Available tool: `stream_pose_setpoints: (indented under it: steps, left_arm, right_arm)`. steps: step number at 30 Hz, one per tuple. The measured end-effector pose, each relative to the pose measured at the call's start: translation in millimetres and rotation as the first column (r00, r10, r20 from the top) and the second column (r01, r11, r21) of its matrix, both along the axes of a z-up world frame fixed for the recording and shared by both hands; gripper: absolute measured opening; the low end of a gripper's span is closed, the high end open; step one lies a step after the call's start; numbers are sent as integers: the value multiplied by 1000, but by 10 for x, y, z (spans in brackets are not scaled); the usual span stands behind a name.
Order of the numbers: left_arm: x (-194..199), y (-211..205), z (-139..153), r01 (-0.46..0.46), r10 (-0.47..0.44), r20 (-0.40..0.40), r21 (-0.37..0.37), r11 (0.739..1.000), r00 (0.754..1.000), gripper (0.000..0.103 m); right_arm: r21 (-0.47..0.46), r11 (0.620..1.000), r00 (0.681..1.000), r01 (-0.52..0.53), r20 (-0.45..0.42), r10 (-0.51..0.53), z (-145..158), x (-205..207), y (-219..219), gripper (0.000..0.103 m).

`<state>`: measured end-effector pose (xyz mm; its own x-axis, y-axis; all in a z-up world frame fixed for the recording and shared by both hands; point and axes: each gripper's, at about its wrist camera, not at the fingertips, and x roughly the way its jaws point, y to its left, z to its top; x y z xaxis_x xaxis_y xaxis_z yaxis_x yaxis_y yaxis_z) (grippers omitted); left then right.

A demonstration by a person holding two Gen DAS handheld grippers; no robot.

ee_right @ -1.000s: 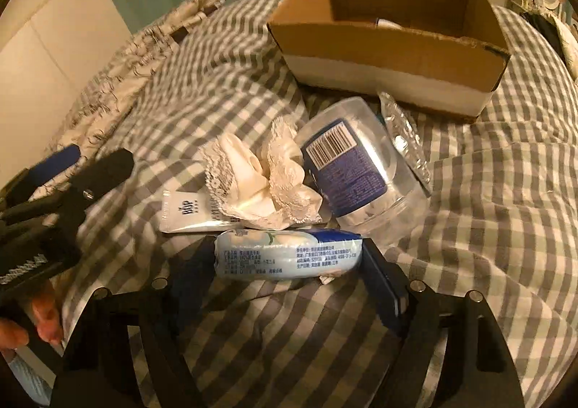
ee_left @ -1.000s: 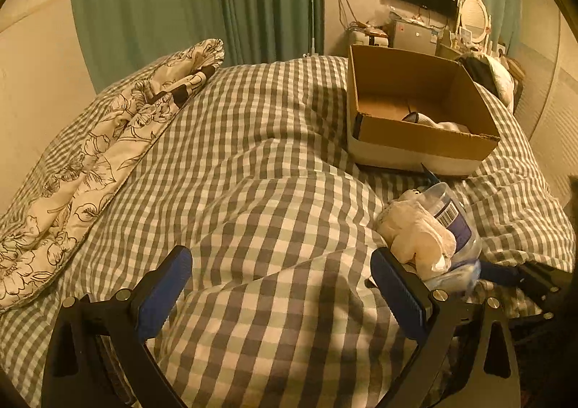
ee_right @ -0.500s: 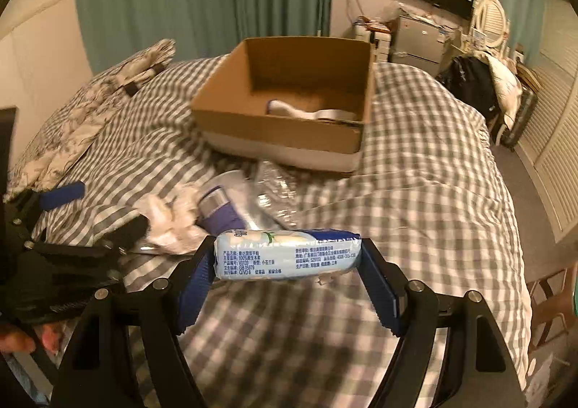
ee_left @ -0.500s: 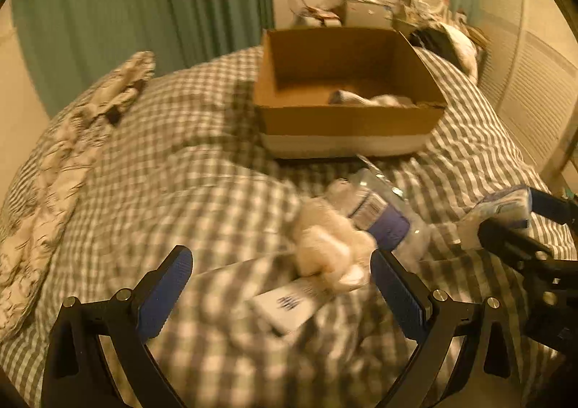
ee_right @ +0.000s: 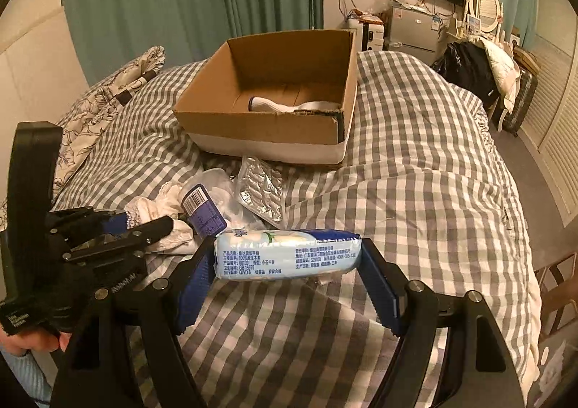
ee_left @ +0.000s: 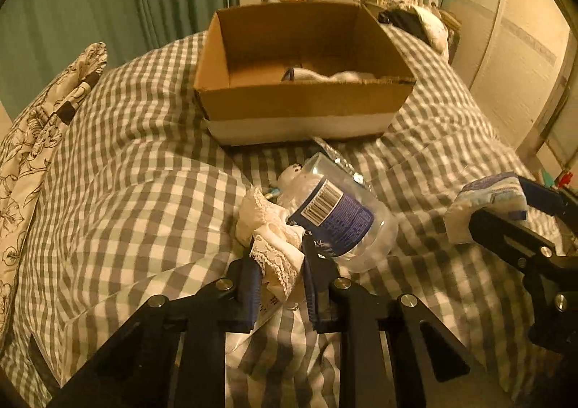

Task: Organize objects
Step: 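Carry the lace cloth and white packet into the box and release both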

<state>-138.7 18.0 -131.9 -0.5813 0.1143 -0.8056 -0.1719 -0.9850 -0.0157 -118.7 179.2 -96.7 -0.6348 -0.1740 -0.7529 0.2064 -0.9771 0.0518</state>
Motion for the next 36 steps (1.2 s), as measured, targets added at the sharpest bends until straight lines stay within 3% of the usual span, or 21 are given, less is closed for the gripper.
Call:
stream_pose_setpoints:
  steps: [12, 23, 30, 36]
  left_arm:
    - [230, -75, 832, 21, -8, -163, 76, 997, 987, 19]
    - [-60, -47, 1507, 40, -12, -306, 85, 996, 952, 19]
    - [-655, 17, 1611, 46, -22, -320, 68, 997, 947, 19]
    - [-1209, 83, 1417, 32, -17, -292, 48, 998, 956, 19]
  right_arm:
    - [23, 999, 992, 22, -127, -19, 591, 299, 69, 76]
    - [19, 1000, 957, -3, -289, 8, 1306, 132, 1, 76]
    - [11, 1000, 933, 1, -361, 3, 1622, -429, -37, 76]
    - [5, 1000, 934, 9, -358, -7, 1564, -1026, -85, 76]
